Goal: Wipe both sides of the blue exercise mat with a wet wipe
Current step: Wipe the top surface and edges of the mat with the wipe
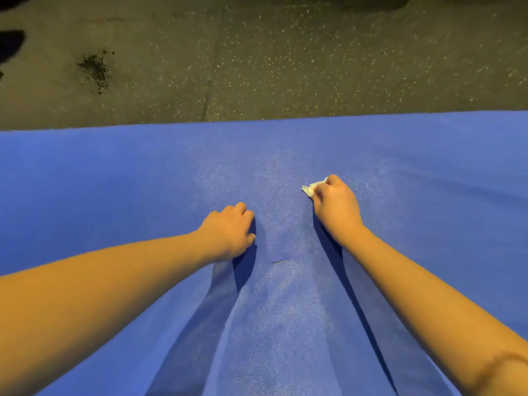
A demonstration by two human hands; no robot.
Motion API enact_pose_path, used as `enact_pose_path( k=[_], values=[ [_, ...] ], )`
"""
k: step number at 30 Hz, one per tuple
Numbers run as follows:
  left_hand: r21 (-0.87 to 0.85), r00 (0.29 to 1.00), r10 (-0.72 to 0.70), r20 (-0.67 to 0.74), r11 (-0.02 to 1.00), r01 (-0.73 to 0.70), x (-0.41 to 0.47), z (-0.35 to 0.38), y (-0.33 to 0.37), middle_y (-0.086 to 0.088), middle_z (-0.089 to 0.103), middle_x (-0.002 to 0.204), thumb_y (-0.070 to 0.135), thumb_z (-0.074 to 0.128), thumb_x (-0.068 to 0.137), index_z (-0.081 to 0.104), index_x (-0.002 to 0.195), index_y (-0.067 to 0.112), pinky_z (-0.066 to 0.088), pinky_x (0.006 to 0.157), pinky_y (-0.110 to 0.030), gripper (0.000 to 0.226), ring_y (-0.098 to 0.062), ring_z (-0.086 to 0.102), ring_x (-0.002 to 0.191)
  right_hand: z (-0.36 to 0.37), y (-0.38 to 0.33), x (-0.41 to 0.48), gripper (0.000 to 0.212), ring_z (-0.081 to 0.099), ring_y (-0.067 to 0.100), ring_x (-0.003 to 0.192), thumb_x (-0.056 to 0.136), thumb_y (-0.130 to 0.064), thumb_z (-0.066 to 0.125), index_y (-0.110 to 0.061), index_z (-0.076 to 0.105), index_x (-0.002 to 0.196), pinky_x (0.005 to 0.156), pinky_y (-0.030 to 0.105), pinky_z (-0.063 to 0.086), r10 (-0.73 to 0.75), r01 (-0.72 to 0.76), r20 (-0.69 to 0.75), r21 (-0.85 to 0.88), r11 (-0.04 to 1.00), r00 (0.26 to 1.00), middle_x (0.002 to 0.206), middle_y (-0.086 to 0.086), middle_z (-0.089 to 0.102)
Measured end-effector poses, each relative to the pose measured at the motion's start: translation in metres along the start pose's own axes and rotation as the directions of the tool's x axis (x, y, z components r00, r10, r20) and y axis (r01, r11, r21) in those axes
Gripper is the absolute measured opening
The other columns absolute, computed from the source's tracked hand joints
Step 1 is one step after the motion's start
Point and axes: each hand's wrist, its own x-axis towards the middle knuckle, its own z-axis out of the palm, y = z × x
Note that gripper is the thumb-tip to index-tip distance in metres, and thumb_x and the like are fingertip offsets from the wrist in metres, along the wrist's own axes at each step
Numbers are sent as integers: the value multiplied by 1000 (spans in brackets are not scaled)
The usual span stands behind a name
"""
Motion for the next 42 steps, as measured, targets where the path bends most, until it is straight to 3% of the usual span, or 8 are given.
enact_pose_path(
  k=[6,13,17,21,26,32,37,42],
  values=[
    [-88,981,-41,-190,996,25,17,17,-6,-4,24,152,40,39,101,31,145,12,25,111,-41,53,-22,24,140,-9,0,-21,19,53,37,74,92,-10,55,4,62,82,57,38,40,-355,347,314,83,934,880,92,18,51],
    [-288,920,-189,-344,954,88,36,33,-1,-7,24,155,40,36,102,33,145,8,22,112,-41,54,-24,21,141,-22,-7,17,24,52,36,80,96,-17,50,-2,53,79,60,37,38,-186,240,344,-121,963,920,88,13,44],
    [-414,825,-355,-439,895,165,48,44,23,-13,52,132,43,32,92,57,118,3,39,95,-48,53,-32,41,119,-26,1,8,21,51,34,76,95,-16,54,1,61,85,64,40,42,-301,347,427,-33,937,853,93,13,48],
    [-510,691,-441,-573,852,121,54,62,26,-13,52,136,40,37,92,56,125,4,35,107,-52,52,-36,43,126,-35,11,8,19,54,32,86,97,-16,49,-2,61,101,68,40,44,-410,529,556,-63,847,723,103,12,50],
    [-524,680,-436,-590,847,89,58,69,29,-14,52,137,37,38,92,57,125,3,32,108,-51,51,-36,43,126,-42,12,24,21,54,27,89,101,-25,45,-10,55,111,59,34,37,-358,641,702,-182,745,615,107,8,48],
    [-525,655,-440,-615,848,76,60,69,28,-14,54,136,33,40,92,59,124,2,33,107,-52,49,-37,45,126,-37,-7,47,21,47,32,75,100,-18,44,0,54,104,63,38,38,-259,449,521,-278,849,813,108,16,46],
    [-518,618,-454,-641,851,87,62,72,28,-15,54,135,32,41,91,59,124,2,34,107,-53,48,-37,45,125,-39,-8,32,23,55,35,80,97,-22,52,-1,61,98,66,37,43,-391,557,659,-51,829,643,102,14,50],
    [-515,585,-459,-669,854,81,64,74,29,-14,55,134,31,40,91,60,123,2,34,107,-52,48,-37,46,125,-21,-2,84,26,52,36,78,96,-19,51,1,55,80,63,36,37,-46,84,213,-176,981,976,88,12,43]
  ],
)
